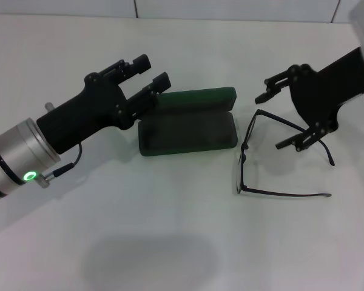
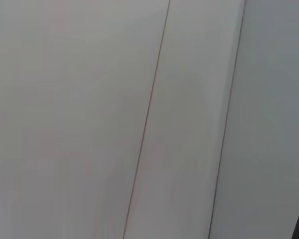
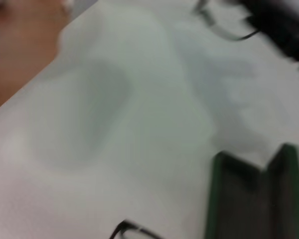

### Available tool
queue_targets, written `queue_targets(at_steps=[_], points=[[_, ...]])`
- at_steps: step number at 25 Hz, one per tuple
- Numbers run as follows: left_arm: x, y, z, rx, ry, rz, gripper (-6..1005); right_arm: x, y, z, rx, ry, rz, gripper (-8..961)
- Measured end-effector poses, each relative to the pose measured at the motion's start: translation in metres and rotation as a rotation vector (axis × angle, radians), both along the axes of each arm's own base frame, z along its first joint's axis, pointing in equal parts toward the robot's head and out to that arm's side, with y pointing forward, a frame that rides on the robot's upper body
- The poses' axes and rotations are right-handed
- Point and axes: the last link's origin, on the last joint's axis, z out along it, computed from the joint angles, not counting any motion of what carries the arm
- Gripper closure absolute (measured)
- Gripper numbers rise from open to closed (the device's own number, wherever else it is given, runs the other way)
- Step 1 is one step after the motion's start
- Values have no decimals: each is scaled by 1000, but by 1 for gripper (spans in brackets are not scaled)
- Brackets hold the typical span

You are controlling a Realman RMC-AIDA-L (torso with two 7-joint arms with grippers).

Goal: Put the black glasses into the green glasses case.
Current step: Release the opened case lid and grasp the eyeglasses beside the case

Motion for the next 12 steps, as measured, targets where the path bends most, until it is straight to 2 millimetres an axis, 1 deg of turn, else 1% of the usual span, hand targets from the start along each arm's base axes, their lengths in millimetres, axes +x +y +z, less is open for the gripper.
queue_targets(at_steps=[3, 6, 10, 12], points=[[-1, -1, -2, -4, -2, 8, 429, -5, -3, -14, -15, -126, 65, 143], [-2, -2, -5, -11, -6, 15, 430, -9, -5, -31, -25, -216, 136, 143], [-3, -3, -6, -7, -12, 22, 432, -15, -9, -44, -27, -248, 207, 143], [-3, -2, -8, -7, -19, 28, 432, -18, -9, -46, -32, -249, 220, 142]])
